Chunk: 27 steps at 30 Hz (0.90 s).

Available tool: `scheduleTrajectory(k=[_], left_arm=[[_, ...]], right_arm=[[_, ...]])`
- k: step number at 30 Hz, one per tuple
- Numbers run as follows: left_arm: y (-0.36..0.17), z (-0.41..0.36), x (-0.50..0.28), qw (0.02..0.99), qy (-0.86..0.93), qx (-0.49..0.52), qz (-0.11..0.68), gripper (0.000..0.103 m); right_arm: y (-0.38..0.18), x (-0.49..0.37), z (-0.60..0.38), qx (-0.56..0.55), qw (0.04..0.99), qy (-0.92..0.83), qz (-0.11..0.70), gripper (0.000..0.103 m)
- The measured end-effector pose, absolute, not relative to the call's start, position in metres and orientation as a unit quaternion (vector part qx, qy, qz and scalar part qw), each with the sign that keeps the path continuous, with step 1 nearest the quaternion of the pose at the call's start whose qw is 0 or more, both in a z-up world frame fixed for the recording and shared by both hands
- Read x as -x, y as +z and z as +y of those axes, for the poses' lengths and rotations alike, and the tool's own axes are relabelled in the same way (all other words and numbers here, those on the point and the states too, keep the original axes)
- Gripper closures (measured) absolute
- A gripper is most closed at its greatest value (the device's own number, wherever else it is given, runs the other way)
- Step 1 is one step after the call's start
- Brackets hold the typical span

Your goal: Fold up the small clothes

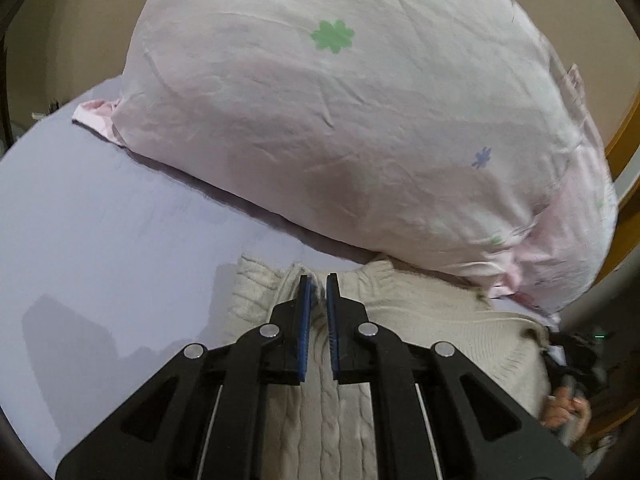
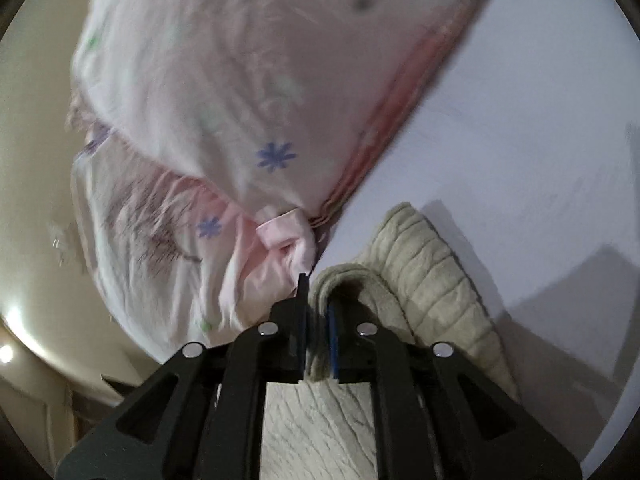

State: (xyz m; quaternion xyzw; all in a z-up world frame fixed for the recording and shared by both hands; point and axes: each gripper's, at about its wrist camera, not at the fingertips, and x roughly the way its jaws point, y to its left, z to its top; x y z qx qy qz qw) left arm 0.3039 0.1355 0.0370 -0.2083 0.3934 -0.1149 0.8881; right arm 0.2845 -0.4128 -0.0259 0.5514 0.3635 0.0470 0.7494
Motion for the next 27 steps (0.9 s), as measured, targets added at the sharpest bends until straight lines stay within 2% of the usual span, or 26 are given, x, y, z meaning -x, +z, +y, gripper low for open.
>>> scheduleTrajectory(k=[1,2,4,6,9,13,15,16,18,19,23,27], left_arm=[[0.042,0.145,-0.298,0.887,-0.119,0.218,0.389,0.090],[0.047,0.150,-0.289,0.887,-0.123,0.223,0.386,0.084],[0.057,0.160,-0.273,0.891,-0.130,0.216,0.376,0.046],[0.060,0.162,-0.262,0.896,-0.124,0.194,0.381,0.035],[0.048,0.162,-0.258,0.880,-0.125,0.180,0.421,0.035],[0.020,0.154,-0.257,0.855,-0.128,0.165,0.475,0.035],[0.016,0.150,-0.252,0.860,-0.131,0.159,0.467,0.035],[0.015,0.148,-0.251,0.858,-0.136,0.162,0.468,0.038],[0.009,0.150,-0.247,0.848,-0.144,0.214,0.463,0.059],[0.006,0.152,-0.247,0.841,-0.142,0.240,0.464,0.085],[-0.002,0.157,-0.245,0.802,-0.173,0.343,0.457,0.087],[0.048,0.120,-0.240,0.796,-0.245,0.372,0.409,0.088]], right_arm=[[-0.026,-0.287,-0.411,-0.555,0.746,0.045,0.366,0.088],[-0.025,-0.289,-0.411,-0.553,0.747,0.045,0.366,0.082],[-0.016,-0.281,-0.409,-0.536,0.763,0.049,0.359,0.060],[0.000,-0.273,-0.406,-0.506,0.791,0.036,0.343,0.002],[0.020,-0.250,-0.409,-0.467,0.829,-0.021,0.306,0.002],[0.013,-0.246,-0.413,-0.483,0.811,0.004,0.331,0.002],[0.011,-0.241,-0.414,-0.483,0.807,0.015,0.340,0.002],[0.010,-0.239,-0.414,-0.480,0.808,0.022,0.341,0.002],[0.013,-0.241,-0.411,-0.477,0.811,0.031,0.337,0.002],[0.013,-0.238,-0.411,-0.477,0.813,0.035,0.333,0.002],[0.013,-0.235,-0.415,-0.489,0.812,0.060,0.314,0.002],[0.016,-0.232,-0.423,-0.486,0.818,0.073,0.299,0.002]])
